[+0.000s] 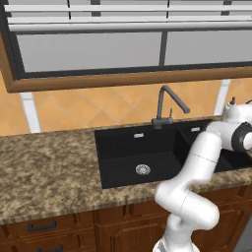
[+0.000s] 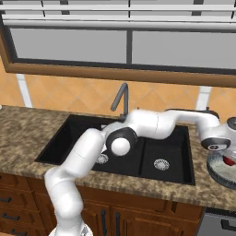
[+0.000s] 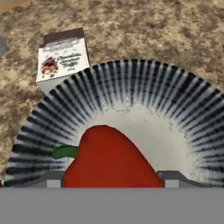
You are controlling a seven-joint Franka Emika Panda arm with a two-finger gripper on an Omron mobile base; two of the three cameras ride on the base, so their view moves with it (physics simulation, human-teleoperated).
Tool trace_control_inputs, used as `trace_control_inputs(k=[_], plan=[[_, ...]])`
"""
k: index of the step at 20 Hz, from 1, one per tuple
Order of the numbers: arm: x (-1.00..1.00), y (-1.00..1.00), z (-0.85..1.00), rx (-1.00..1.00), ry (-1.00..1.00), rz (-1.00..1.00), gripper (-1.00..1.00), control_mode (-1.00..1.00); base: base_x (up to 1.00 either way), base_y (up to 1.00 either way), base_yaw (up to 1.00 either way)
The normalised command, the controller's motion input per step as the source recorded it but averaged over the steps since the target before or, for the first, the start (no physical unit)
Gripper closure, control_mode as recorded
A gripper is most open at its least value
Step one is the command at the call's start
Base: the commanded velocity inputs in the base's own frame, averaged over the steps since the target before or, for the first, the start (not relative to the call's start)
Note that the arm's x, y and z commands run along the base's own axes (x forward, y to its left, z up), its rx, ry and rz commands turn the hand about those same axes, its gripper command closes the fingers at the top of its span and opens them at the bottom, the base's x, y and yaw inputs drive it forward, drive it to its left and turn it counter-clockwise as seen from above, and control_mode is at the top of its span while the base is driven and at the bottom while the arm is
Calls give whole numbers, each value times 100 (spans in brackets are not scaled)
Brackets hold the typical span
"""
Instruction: Pick the bell pepper from the sink and place it in the bowl. Then pick the bowl and place it in the microwave. Then close the microwave door and press the start button.
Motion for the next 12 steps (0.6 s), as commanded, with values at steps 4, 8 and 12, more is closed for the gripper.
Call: trace_control_inputs(k=[4,8,12], plan=[[-4,4,0,0,0,17,-100,-100,0,0,0],[-31,32,0,-7,0,16,-100,-100,0,0,0],[-80,78,-2,-26,5,20,-100,-100,0,0,0]])
